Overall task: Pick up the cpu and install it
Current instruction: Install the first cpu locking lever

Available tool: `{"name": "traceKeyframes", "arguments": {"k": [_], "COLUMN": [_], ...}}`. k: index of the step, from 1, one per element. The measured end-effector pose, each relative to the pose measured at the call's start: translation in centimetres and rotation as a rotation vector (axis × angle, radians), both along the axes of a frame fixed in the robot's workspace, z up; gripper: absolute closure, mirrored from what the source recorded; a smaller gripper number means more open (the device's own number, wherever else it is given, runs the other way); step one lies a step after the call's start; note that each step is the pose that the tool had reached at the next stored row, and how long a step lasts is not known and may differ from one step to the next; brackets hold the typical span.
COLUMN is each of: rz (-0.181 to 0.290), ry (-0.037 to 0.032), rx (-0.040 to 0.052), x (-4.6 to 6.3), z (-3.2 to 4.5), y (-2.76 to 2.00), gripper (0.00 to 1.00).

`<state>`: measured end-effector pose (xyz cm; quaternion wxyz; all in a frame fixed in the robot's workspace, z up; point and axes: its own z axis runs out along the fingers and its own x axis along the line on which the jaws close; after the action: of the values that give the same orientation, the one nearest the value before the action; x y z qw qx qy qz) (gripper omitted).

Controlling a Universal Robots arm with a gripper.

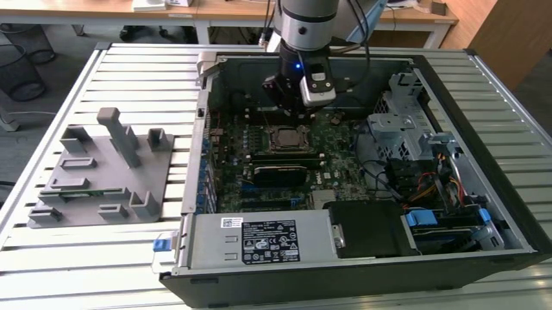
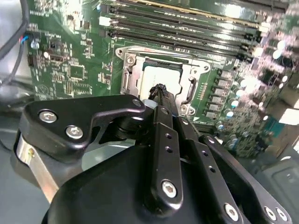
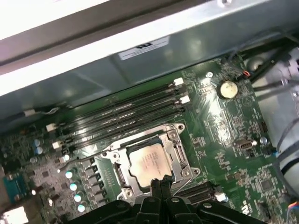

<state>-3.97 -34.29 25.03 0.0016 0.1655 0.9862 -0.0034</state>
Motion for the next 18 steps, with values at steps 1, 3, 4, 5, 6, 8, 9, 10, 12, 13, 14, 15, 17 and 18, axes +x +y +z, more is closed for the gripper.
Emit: {"name": "traceKeyframes", "arguments": {"k": [1,3,4,5,6,8,9,10,12,13,14,15,17,18], "rz": [0.018,0.054,0.072,0.092,0.11,0.145,0.164,0.181,0.219,0.237,0.255,0.273,0.308,0.328], "ry": [0.0,0.0,0.0,0.0,0.0,0.0001,0.0,0.0,0.0,0.0,0.0,0.0,0.0,0.0], "rx": [0.0,0.0,0.0,0.0,-0.0001,-0.0001,-0.0001,-0.0001,-0.0001,-0.0001,-0.0001,-0.0001,-0.0001,-0.0001], "x": [0.0,0.0,0.0,0.0,0.0,0.0,0.0,0.0,0.0,0.0,0.0,0.0,0.0,0.0], "z": [0.0,-0.01,-0.02,-0.02,-0.02,-0.03,-0.04,-0.04,-0.05,-0.05,-0.07,-0.07,-0.09,-0.1], "y": [0.0,0.0,0.0,0.0,0.0,0.0,0.0,0.0,0.0,0.0,0.0,0.0,0.0,0.0], "gripper": [0.89,0.89,0.89,0.89,0.89,0.89,0.89,0.89,0.89,0.89,0.89,0.89,0.89,0.89]}}
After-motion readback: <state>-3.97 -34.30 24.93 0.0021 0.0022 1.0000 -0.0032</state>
